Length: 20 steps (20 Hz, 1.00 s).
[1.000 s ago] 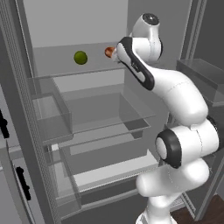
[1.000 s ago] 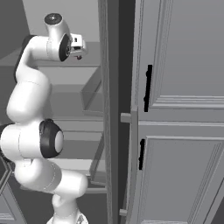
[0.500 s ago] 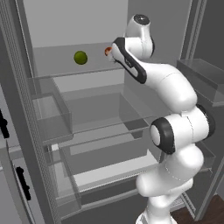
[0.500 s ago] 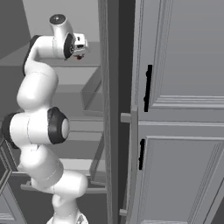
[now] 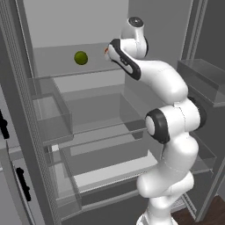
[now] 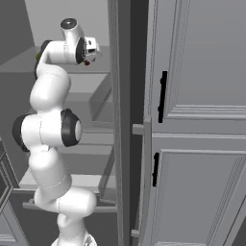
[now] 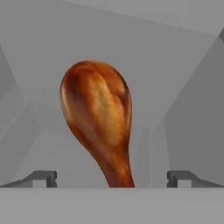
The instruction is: Place one lime and one chicken drumstick in each tupperware on the nearby counter, to pack two identical lunches.
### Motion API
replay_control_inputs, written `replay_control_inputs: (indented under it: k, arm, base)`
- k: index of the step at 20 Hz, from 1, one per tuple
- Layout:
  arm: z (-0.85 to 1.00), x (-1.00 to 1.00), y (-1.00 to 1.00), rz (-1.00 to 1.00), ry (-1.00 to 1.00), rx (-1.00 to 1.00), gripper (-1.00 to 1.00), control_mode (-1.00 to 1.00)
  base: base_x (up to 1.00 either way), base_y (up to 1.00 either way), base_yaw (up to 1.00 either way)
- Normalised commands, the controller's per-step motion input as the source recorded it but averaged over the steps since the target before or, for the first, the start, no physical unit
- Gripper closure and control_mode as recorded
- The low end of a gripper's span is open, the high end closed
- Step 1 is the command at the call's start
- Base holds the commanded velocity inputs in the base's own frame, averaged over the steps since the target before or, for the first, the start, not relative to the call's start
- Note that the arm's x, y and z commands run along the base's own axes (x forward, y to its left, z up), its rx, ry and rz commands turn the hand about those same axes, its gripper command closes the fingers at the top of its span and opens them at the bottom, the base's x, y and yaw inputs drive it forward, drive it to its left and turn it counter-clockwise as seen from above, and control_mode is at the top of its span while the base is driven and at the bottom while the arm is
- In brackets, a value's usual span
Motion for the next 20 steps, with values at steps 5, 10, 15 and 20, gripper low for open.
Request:
replay_control_inputs:
  k: [5, 10, 15, 20]
  arm:
    - [-0.06, 0.53, 0.1, 0.0, 0.0, 0.0, -1.0, -1.0]
    - [-0.24, 0.29, 0.09, 0.0, 0.01, 0.0, -1.0, -1.0]
    - [-0.57, -0.07, 0.13, 0.0, 0.0, -0.03, 1.0, -1.0]
    - [-0.18, -0.09, 0.03, -0.01, 0.0, -0.01, 1.0, -1.0]
  base:
    - [0.0, 0.0, 0.0]
    - [0.0, 0.0, 0.0]
    - [0.0, 0.0, 0.0]
    - [0.0, 0.0, 0.0]
